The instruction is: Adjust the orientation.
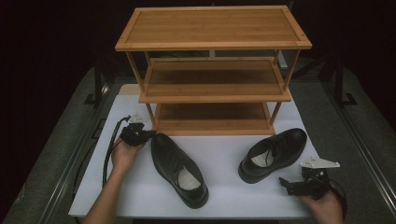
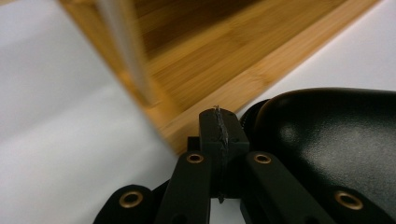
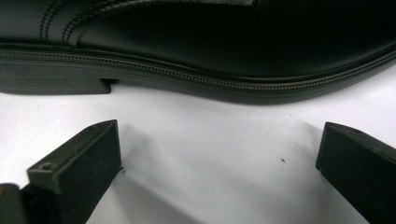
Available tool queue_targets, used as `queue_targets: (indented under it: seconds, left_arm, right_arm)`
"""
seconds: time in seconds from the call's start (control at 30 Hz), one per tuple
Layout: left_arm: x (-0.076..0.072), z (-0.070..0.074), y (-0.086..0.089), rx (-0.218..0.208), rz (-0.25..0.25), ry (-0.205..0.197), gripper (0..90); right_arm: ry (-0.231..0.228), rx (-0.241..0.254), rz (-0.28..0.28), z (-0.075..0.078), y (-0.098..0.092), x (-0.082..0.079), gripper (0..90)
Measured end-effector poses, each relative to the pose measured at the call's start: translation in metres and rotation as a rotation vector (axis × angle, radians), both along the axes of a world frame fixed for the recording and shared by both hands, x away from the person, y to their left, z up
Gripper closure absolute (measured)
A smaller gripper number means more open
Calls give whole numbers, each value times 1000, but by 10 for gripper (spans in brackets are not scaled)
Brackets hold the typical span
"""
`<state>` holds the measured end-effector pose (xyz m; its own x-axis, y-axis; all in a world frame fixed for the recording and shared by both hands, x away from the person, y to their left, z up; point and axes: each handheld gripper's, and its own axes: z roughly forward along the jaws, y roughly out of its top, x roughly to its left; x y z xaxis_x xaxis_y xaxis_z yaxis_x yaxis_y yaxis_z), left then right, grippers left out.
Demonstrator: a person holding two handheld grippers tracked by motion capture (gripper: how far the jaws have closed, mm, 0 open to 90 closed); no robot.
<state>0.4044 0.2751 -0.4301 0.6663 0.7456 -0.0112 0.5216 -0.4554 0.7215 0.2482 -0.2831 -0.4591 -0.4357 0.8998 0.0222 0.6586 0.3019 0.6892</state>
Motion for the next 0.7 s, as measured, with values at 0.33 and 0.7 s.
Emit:
queue_targets:
  seconds: [0.33, 0.7]
  left_arm:
    - [-9, 13, 9, -7, 8, -19, 900]
    - [-69, 17, 23, -47, -54, 15, 900]
  right_arm:
    - [0, 2, 0, 0, 0, 0, 0]
    - [0, 3, 1, 0, 0, 0, 0]
